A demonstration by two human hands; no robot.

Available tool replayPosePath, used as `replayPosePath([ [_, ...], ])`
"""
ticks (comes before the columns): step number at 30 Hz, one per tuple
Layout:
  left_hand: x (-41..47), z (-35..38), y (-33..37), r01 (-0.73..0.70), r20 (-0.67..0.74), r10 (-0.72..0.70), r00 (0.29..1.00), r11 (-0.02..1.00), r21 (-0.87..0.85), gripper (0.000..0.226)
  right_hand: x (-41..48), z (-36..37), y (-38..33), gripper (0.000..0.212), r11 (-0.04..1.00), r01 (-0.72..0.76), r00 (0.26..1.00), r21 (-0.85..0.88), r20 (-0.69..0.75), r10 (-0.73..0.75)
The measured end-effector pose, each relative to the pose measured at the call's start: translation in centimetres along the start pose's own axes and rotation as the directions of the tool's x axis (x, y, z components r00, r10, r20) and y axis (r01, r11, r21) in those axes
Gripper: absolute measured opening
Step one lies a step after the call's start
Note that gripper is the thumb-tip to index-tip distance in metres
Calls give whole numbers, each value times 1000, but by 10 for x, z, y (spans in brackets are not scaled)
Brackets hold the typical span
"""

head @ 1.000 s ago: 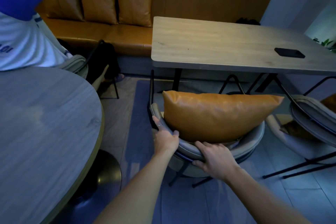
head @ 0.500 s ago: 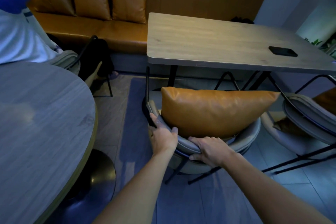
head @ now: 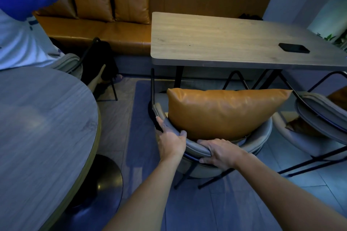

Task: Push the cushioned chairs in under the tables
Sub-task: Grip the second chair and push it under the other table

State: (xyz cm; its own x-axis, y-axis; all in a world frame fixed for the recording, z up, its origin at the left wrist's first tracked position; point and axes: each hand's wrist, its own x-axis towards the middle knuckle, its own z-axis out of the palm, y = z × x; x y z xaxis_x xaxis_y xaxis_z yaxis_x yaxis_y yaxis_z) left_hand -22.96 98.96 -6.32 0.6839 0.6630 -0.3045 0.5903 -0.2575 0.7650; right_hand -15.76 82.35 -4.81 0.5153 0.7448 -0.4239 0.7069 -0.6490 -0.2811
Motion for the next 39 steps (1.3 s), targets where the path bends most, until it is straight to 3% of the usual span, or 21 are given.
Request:
replayPosePath([
  [6, -4, 3, 6, 6, 19, -6, 1000, 1000, 1, 101, -2, -5, 4, 30, 1000, 9, 1000, -15, 10, -9],
  [12, -1, 0, 7, 34, 21, -34, 999, 999, -6, 100, -2, -7, -2, 49, 997, -16, 1000, -70, 21, 17],
  [31, 5, -7, -1, 5, 1, -5, 1000, 999, -37, 99, 3, -3, -10, 51, 997, 12, 1000, -80, -3, -12],
  [39, 3, -8, -1, 2, -10, -2, 1000, 1000, -8, 101, 3, -1, -9, 40, 996, -13, 1000, -88, -25, 10],
])
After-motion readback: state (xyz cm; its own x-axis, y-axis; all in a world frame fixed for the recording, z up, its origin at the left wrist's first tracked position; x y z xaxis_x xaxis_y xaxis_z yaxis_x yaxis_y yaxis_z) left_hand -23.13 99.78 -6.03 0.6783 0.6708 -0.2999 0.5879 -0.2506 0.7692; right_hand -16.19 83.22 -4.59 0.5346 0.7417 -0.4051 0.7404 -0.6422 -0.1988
